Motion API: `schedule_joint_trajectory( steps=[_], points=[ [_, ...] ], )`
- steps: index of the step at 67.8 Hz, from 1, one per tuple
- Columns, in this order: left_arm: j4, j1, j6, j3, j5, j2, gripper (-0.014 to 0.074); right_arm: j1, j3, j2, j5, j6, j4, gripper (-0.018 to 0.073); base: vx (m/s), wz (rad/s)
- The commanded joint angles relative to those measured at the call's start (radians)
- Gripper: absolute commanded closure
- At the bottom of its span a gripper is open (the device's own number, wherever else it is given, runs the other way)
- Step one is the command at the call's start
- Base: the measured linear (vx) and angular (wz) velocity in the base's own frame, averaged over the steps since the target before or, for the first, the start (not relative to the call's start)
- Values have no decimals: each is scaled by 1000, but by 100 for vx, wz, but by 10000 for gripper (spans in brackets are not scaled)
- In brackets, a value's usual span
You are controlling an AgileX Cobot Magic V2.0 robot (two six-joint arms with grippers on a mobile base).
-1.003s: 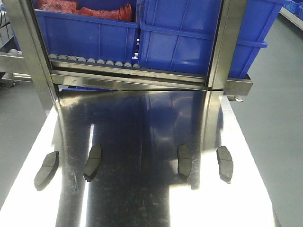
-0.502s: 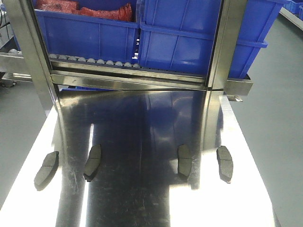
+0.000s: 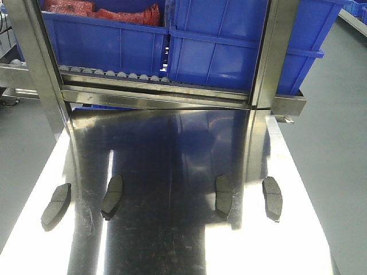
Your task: Move and align brake pads A on conveyor
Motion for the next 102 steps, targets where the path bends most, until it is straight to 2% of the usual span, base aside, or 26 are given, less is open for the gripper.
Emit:
schedule_joint_trajectory(
  steps=[1, 11, 20, 38, 50, 56, 88, 96, 102],
  points=[
    [-2, 3, -1, -56, -88, -11, 603, -5, 11, -12, -69, -5, -11, 571, 0, 0],
    [-2, 3, 0, -138, -79, 39, 603, -5, 11, -12, -69, -5, -11, 571, 0, 0],
    [-2, 3, 10, -228, -23, 147, 603, -5, 11, -12, -69, -5, -11, 571, 0, 0],
    [-2, 3, 26, -391, 198, 413, 603, -5, 11, -12, -69, -5, -11, 571, 0, 0],
    [-2, 3, 26, -460, 387, 557, 603, -5, 11, -12, -69, -5, -11, 571, 0, 0],
    [-11, 3, 26, -480, 439, 613, 603, -5, 11, -12, -69, -5, -11, 571, 0, 0],
    [-9, 3, 23, -480, 476, 664, 594, -5, 11, -12, -69, -5, -11, 571, 0, 0],
    [-5, 3, 23, -480, 475, 664, 558, -5, 11, -12, -69, -5, -11, 571, 0, 0],
    [-1, 3, 24, -480, 475, 664, 498, -5, 11, -12, -69, -5, -11, 571, 0, 0]
  ],
)
